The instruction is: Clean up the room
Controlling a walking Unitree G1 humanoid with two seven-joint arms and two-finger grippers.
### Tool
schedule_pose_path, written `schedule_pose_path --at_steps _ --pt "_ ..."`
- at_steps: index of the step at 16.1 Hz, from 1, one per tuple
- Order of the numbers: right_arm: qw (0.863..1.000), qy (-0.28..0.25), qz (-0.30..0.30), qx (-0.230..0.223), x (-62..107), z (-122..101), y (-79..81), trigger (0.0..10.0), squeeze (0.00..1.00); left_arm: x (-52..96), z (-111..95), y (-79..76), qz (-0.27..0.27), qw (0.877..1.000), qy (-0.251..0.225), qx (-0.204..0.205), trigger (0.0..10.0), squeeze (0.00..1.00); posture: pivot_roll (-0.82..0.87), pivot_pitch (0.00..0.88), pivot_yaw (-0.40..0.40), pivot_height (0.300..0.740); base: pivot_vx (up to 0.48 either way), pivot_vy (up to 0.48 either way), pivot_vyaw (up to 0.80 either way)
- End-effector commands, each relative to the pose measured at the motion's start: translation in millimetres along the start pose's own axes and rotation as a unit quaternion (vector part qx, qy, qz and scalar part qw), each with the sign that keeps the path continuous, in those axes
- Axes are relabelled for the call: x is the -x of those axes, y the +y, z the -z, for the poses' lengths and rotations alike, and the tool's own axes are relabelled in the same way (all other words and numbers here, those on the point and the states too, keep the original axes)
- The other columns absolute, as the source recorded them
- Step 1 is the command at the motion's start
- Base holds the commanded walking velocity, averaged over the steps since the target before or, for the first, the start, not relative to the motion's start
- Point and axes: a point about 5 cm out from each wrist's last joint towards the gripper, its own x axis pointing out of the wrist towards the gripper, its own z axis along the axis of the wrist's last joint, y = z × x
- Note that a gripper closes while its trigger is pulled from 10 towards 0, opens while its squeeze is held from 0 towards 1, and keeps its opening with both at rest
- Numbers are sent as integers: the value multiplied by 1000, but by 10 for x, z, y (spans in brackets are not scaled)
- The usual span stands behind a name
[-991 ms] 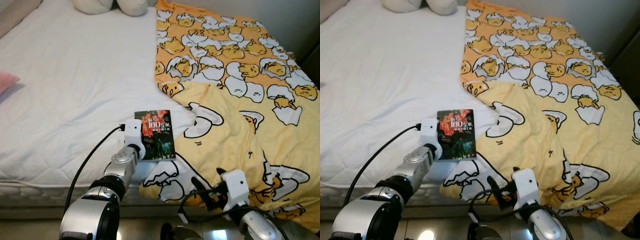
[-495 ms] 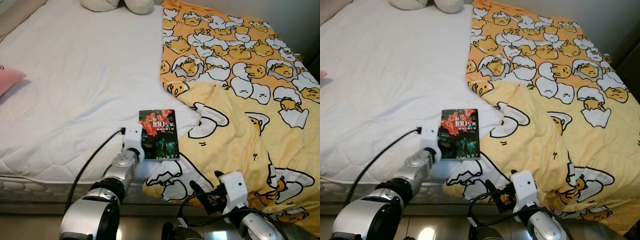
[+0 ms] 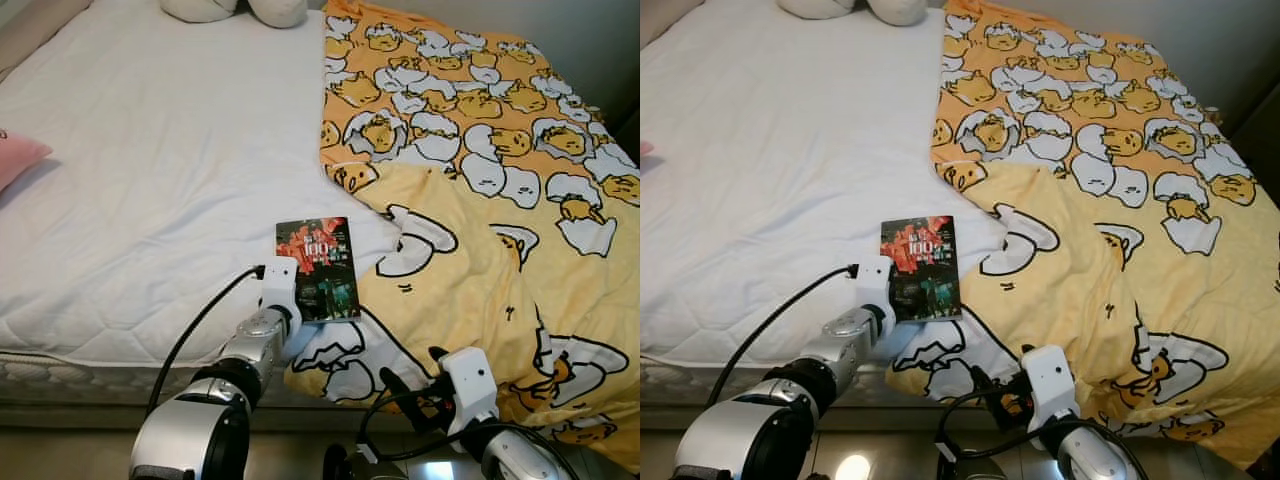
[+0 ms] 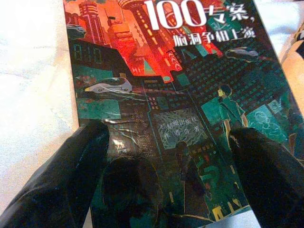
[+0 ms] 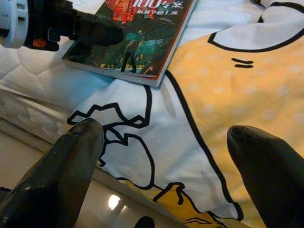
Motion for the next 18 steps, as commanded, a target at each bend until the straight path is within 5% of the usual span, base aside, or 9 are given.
schedule_pose_path --at_steps 1,2,3,11,15,18 --pt "1000 7 -1 3 26 0 -21 10000 0 -9 93 -138 18 999 32 -5 10000 0 -160 124 -107 736 0 0 0" --pt "1000 8 -3 4 27 -2 -21 10000 0 -11 134 -213 35 998 51 -13 10000 0 -164 120 -108 736 0 0 0" --pt "1000 9 -3 4 20 -10 -31 10000 0 -14 142 -274 48 997 58 -18 0 0 -167 116 -112 736 0 0 0" --pt "1000 12 -2 6 -12 -26 -70 10000 0 -25 69 -262 48 998 45 -18 0 0 -168 100 -119 736 0 0 0" --pt "1000 13 5 -1 -28 -13 -76 10000 0 -21 52 -244 45 994 26 -98 0 0 -164 83 -118 736 0 0 0" --pt "1000 5 14 -5 -57 -62 -114 10000 0 -29 -19 -357 72 992 0 -108 0 0 -167 72 -119 736 0 0 0"
